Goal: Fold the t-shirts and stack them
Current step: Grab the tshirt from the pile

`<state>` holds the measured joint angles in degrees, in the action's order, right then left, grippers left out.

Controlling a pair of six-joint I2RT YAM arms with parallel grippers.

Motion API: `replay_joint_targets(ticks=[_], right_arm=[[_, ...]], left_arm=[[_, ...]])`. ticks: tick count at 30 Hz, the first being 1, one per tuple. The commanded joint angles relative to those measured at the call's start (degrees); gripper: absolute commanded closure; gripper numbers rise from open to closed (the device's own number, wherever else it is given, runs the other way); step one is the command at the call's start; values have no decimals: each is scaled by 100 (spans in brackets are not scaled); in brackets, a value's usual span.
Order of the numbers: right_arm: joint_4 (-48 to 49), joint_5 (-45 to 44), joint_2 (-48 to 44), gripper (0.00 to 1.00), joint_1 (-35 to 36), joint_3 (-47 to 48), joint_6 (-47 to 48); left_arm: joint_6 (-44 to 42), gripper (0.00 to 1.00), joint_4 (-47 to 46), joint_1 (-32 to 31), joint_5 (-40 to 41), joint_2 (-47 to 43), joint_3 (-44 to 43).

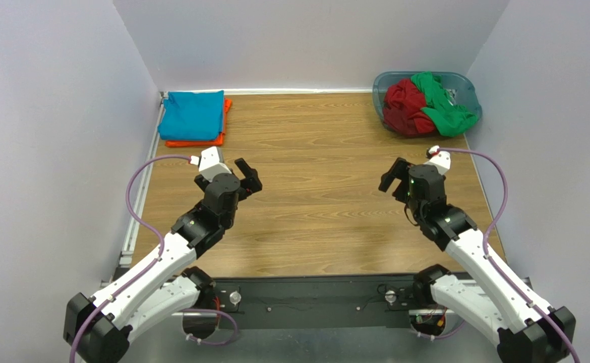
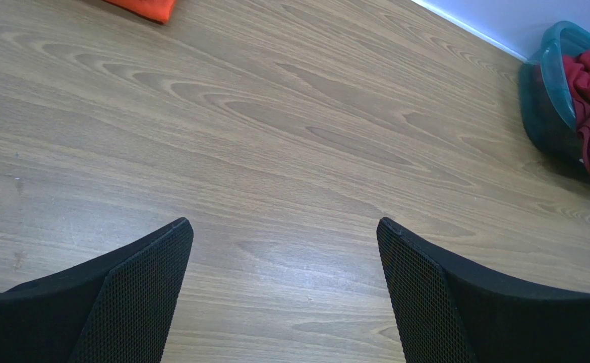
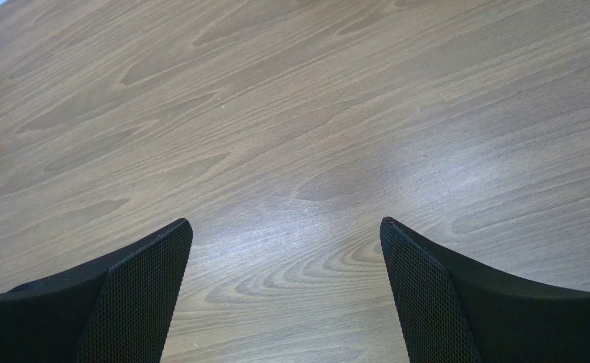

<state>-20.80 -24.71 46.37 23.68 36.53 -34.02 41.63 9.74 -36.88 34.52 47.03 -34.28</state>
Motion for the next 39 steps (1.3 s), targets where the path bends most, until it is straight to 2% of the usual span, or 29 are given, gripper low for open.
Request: replay_joint_targets(ticks=[1, 5, 12, 14, 19, 23, 27, 36, 39], right_arm=[[67, -323, 117, 0, 23, 345, -34], [76, -727, 583, 0, 31, 784, 0], [58, -1220, 2111, 0, -179, 2540, 448], [58, -967, 2735, 0, -398, 3252, 658], [58, 113, 3817, 0, -1460, 4404, 835], [49, 493, 4694, 0, -1945, 5291, 1405], [-73, 1116, 5223, 0, -2585, 5698, 1486], [-276, 1161, 6243, 0, -3369, 6146, 1821], [-302, 1695, 6542, 0, -3799, 6155, 1619]], left_arm=[[-102, 2, -51, -29, 301, -71, -61], [-251, 2, -261, -30, 292, -53, 18], [-339, 2, -534, -29, 90, 79, -17], [-366, 2, -578, -21, 116, 114, -43], [-453, 2, -631, -21, 169, 105, -79], [-480, 2, -666, -3, 221, 88, -35], [-445, 2, -684, 6, 239, 96, 9], [-445, 1, -701, 23, 177, 140, 36], [-392, 2, -727, 23, 248, 149, 71]])
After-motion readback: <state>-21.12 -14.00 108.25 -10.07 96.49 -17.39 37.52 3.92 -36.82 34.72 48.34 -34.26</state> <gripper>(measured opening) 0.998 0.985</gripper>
